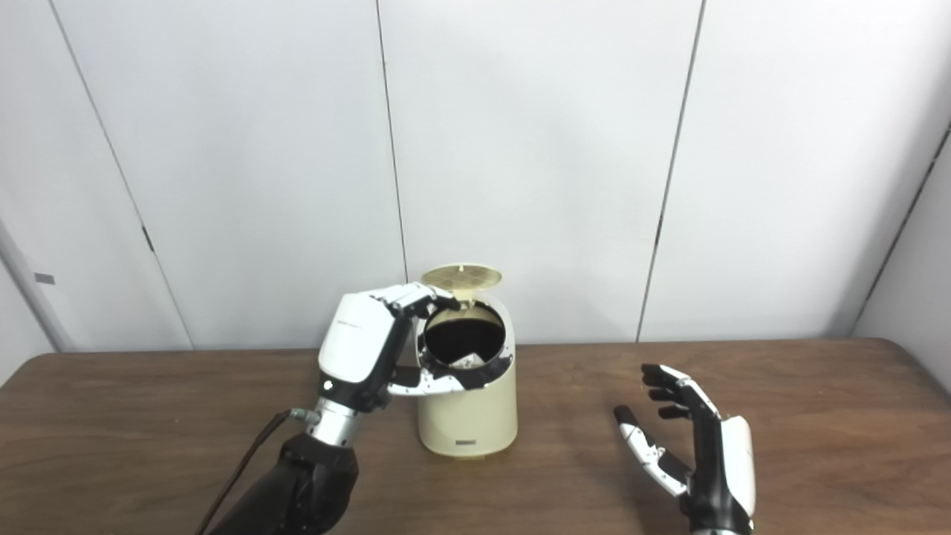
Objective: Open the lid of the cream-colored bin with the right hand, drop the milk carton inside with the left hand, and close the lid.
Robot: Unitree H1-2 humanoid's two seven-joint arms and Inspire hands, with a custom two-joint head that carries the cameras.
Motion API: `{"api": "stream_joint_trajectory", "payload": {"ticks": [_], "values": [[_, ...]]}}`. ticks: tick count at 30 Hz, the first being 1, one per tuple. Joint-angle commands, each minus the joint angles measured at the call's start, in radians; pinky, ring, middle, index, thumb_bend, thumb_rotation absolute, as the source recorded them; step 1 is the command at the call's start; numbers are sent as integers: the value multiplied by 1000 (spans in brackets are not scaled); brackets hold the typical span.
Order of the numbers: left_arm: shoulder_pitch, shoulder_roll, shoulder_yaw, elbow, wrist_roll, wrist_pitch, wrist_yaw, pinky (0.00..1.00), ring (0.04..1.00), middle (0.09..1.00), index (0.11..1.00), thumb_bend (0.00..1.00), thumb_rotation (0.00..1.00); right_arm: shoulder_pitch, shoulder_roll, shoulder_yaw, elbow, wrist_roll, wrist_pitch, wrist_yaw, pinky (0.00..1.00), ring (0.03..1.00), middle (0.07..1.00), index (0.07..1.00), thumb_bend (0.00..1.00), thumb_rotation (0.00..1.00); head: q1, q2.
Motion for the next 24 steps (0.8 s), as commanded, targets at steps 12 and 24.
{"api": "stream_joint_trajectory", "payload": {"ticks": [12,24], "values": [[104,-25,157,-357,-374,-137,-132,294,370,437,470,482,921,37,33,21,56,9,-32,-6,576,679,708,713,277,432,1,1],[363,-1,254,-453,-743,-91,-485,566,634,673,686,346,878,17,-22,50,-158,-72,2,64,681,784,803,807,353,753,-4,8]]}}
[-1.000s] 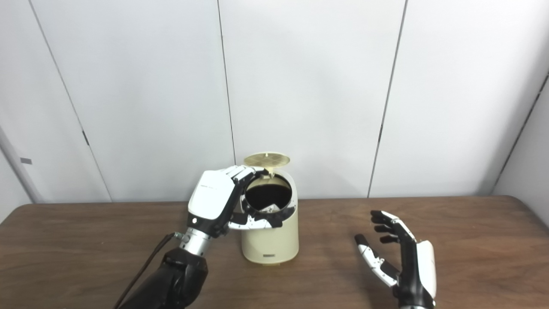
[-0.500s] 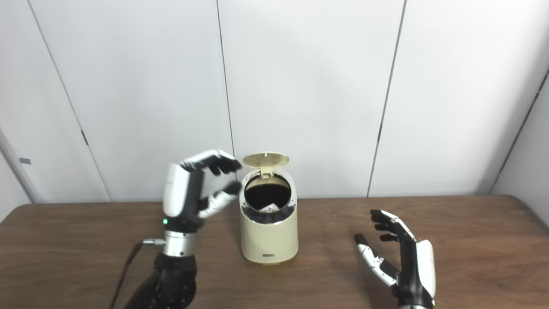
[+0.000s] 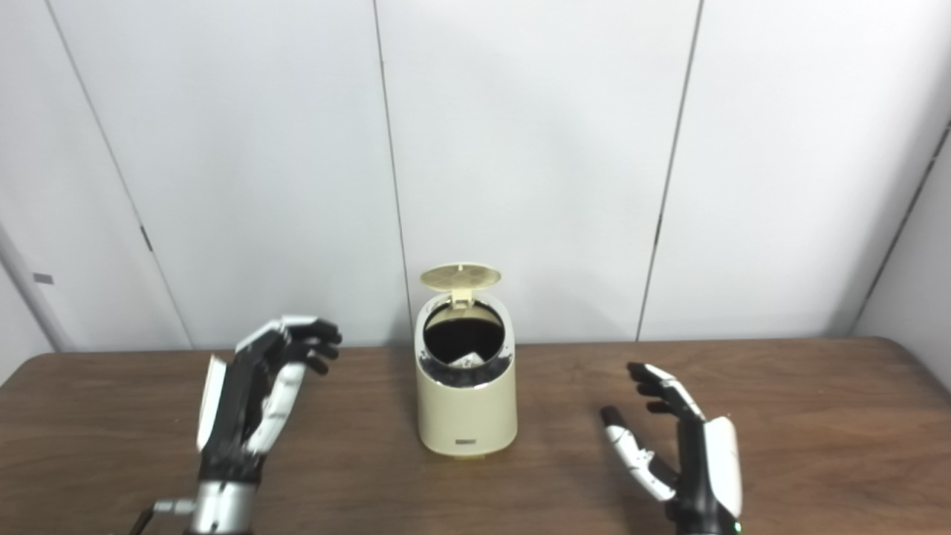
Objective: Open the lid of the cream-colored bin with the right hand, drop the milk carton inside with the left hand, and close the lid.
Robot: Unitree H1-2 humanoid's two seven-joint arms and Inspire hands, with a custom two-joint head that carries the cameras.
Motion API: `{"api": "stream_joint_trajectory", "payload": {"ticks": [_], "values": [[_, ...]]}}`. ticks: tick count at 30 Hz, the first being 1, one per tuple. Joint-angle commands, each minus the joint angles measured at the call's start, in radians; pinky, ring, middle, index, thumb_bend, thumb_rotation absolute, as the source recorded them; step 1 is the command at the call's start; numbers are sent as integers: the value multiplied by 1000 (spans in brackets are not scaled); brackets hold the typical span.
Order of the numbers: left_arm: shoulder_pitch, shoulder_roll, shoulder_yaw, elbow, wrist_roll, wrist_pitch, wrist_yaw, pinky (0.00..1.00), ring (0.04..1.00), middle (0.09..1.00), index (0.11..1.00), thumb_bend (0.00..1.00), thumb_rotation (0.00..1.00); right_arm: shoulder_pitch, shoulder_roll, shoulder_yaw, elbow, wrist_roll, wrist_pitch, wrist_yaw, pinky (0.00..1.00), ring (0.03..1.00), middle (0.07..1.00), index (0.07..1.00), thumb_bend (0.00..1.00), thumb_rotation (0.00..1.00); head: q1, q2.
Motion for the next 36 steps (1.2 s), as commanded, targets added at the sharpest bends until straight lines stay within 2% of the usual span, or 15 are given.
{"api": "stream_joint_trajectory", "payload": {"ticks": [1,3,5,8,10,15,18,20,22,25,27,28,30,36], "values": [[-16,-11,16,5,-29,-37,-30,583,652,689,701,340,888,-34,-32,8,-82,-23,-5,39,702,808,827,830,411,826,-2,1],[2,-17,25,13,-51,-14,-61,600,684,716,729,388,901,-46,-54,7,-123,-13,-11,76,748,844,859,861,579,912,-5,0],[12,-21,35,37,-59,-26,-81,614,699,731,743,434,902,-61,-71,1,-162,2,-7,116,810,880,890,892,740,958,-6,-1],[25,-25,45,66,-86,-25,-119,630,710,743,756,481,905,-95,-102,-6,-203,17,4,168,858,912,919,922,841,965,-12,-2],[33,-26,52,85,-90,-29,-138,628,716,750,766,499,915,-119,-119,-7,-234,12,23,200,853,914,926,931,848,953,-13,-3],[53,-29,68,118,-94,-29,-174,660,720,753,771,547,929,-166,-141,-8,-340,2,140,312,843,915,926,948,863,947,-14,-1],[73,-30,75,148,-104,-18,-196,673,728,759,774,562,913,-243,-161,5,-428,-9,242,425,761,898,938,965,882,922,-20,3],[80,-32,78,166,-87,-15,-197,668,728,762,775,560,920,-285,-172,13,-444,-16,263,464,716,892,936,941,872,913,-21,3],[84,-34,80,183,-82,-13,-202,666,727,764,776,557,920,-324,-177,22,-452,-33,289,500,706,891,931,933,865,914,-23,2],[84,-39,81,210,-79,-21,-205,672,727,769,783,539,912,-384,-185,47,-459,-65,348,564,744,912,937,941,888,946,-24,1],[85,-41,81,219,-71,-24,-204,672,731,769,784,506,917,-420,-192,64,-452,-77,375,605,828,938,938,950,870,926,-22,2],[86,-42,81,220,-69,-21,-205,672,732,769,784,503,918,-434,-195,73,-448,-86,389,623,837,940,938,950,868,925,-21,2],[87,-46,84,217,-67,-17,-203,672,732,767,782,513,913,-465,-196,90,-424,-96,395,641,866,946,935,945,866,924,-21,2],[86,-50,97,216,-49,-27,-195,664,721,763,777,533,925,-566,-193,146,-318,-147,409,694,841,935,916,926,894,923,-13,6]]}}
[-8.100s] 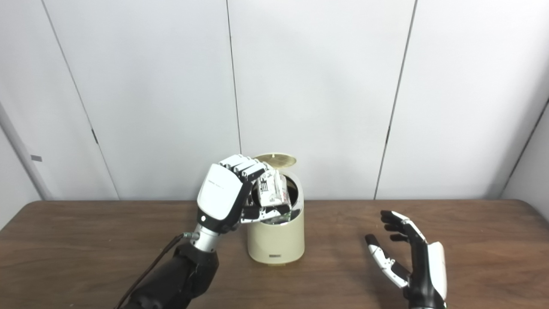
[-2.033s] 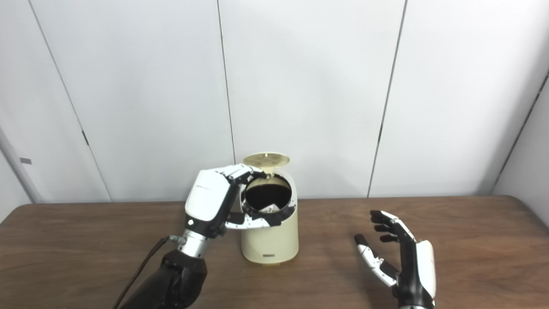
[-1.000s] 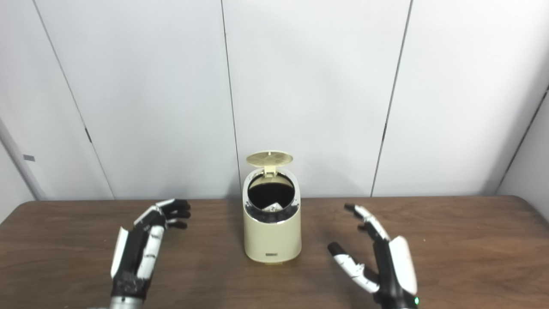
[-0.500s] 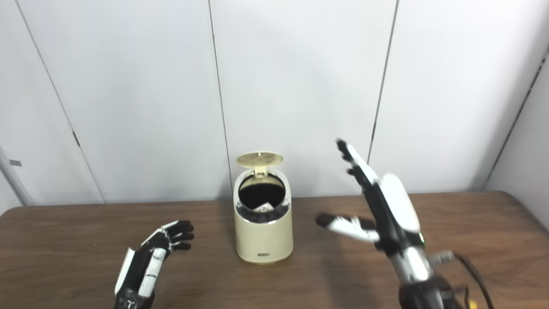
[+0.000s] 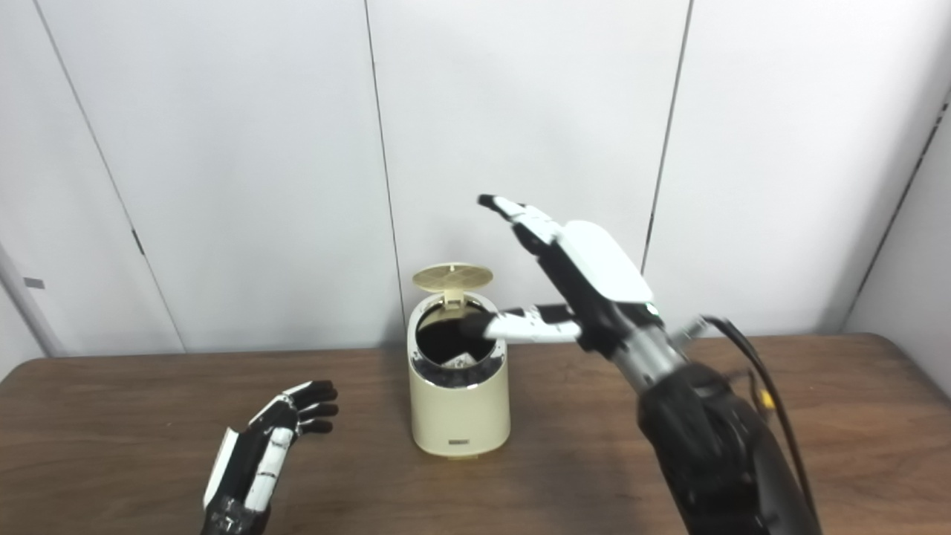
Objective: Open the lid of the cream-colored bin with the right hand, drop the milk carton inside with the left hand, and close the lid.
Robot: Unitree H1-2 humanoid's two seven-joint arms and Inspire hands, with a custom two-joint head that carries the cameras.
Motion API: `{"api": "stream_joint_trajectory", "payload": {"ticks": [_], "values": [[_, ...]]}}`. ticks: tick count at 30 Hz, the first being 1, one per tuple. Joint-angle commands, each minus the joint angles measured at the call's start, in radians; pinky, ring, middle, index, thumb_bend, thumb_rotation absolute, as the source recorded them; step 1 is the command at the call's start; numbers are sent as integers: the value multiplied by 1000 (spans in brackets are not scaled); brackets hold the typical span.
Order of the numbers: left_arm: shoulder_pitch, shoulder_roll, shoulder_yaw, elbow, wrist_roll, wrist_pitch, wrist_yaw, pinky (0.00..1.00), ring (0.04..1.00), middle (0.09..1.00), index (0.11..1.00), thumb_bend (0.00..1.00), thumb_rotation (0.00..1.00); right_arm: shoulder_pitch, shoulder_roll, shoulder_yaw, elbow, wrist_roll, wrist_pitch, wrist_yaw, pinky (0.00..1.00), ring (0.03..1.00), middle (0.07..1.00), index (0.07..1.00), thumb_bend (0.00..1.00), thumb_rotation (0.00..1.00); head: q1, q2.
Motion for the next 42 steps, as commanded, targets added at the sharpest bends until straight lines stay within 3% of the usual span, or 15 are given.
{"api": "stream_joint_trajectory", "payload": {"ticks": [1,7,12,20,29,33,38,42], "values": [[33,-1,4,32,16,-20,5,664,721,762,778,525,932,-77,-10,8,10,-23,-1,3,849,938,918,929,898,921,2,4],[37,-9,13,13,36,-10,16,656,717,759,772,504,927,-168,-11,66,137,-64,-15,19,830,920,895,910,887,892,4,7],[40,-14,19,3,41,-7,14,656,716,754,771,502,937,-222,-4,104,222,-70,-9,41,882,937,887,884,878,838,6,8],[42,-15,21,0,37,0,4,670,722,756,770,526,915,-260,-1,128,290,-69,1,62,946,952,897,869,873,832,6,10],[42,-16,22,-6,43,4,5,666,719,753,766,513,925,-223,-4,129,246,-102,5,43,856,895,813,759,909,864,3,12],[41,-13,21,3,44,-8,4,661,719,752,767,519,925,-198,-5,122,207,-111,-5,22,986,836,745,678,898,883,3,14],[43,-12,21,0,48,-7,5,661,719,753,769,516,936,-178,2,109,169,-129,-9,-17,990,764,637,600,882,910,2,19],[43,-17,22,-9,46,2,7,659,714,749,764,524,922,-174,1,106,147,-137,-1,-12,966,752,635,588,865,935,5,22]]}}
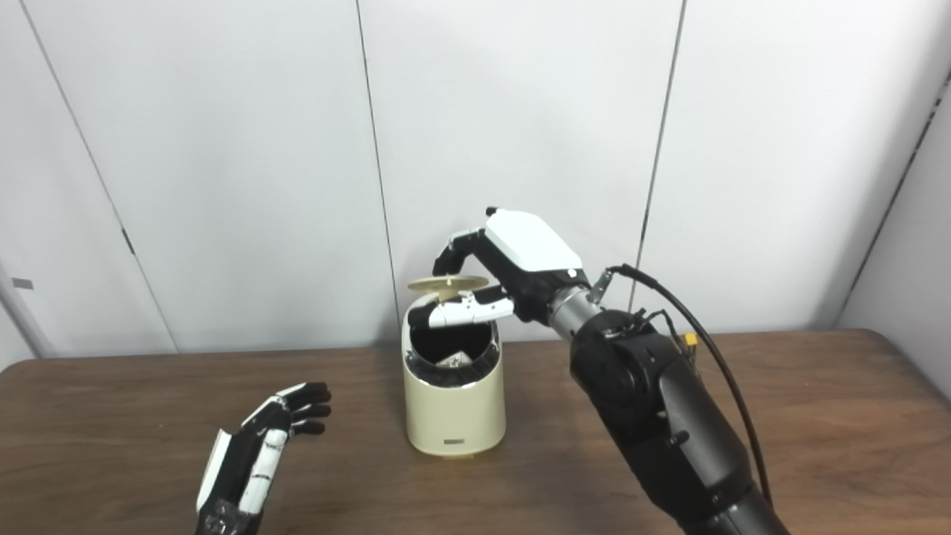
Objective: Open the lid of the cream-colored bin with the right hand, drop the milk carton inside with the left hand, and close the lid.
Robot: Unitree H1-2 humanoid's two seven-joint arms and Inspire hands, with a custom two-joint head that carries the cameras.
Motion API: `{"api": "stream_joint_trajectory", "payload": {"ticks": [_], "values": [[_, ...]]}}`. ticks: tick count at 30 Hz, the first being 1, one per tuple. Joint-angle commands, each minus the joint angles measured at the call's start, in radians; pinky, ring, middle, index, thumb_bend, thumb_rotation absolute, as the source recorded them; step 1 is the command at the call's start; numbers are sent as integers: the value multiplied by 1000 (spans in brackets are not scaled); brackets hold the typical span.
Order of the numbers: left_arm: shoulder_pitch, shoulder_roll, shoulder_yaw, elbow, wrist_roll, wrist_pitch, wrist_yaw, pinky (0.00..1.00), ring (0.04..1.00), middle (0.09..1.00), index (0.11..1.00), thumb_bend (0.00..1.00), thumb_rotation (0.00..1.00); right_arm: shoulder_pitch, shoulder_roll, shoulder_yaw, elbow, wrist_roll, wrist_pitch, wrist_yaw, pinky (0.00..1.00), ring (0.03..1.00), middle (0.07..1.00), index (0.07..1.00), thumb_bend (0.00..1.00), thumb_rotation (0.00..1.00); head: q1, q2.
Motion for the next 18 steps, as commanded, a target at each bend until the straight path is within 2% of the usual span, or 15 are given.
{"api": "stream_joint_trajectory", "payload": {"ticks": [1,3,5,6,7,8,10,12,18], "values": [[35,-4,1,15,5,-6,5,661,715,749,766,518,923,-42,-3,-18,-42,-10,-5,-21,951,750,645,589,865,939,-1,0],[37,-6,-2,8,6,-1,2,663,716,750,769,507,927,-36,-5,-23,-59,5,0,-3,923,741,646,592,861,946,-1,3],[38,-8,-3,1,5,1,1,666,717,751,771,502,932,-28,-4,-27,-74,21,9,13,863,720,636,594,857,944,2,6],[40,-9,-4,-2,5,2,1,666,716,749,768,506,923,-24,-4,-29,-80,26,14,21,794,719,641,599,854,932,3,8],[40,-10,-4,-5,4,2,0,668,716,749,767,508,917,-20,-4,-30,-84,29,15,23,780,719,642,600,856,932,3,9],[41,-11,-4,-5,2,-2,0,668,716,749,767,508,916,-10,-5,-30,-85,30,10,21,779,719,642,601,856,932,5,12],[42,-13,-4,-7,3,-7,1,671,716,748,765,514,904,8,-8,-30,-87,32,1,17,862,724,628,613,869,954,6,16],[46,-14,-3,-17,10,0,4,674,716,748,764,518,905,28,-12,-27,-92,35,0,24,898,727,632,626,878,965,8,22],[51,-15,-1,-38,25,11,7,670,715,748,764,516,922,82,-19,-22,-105,47,7,55,862,760,676,671,878,945,12,31]]}}
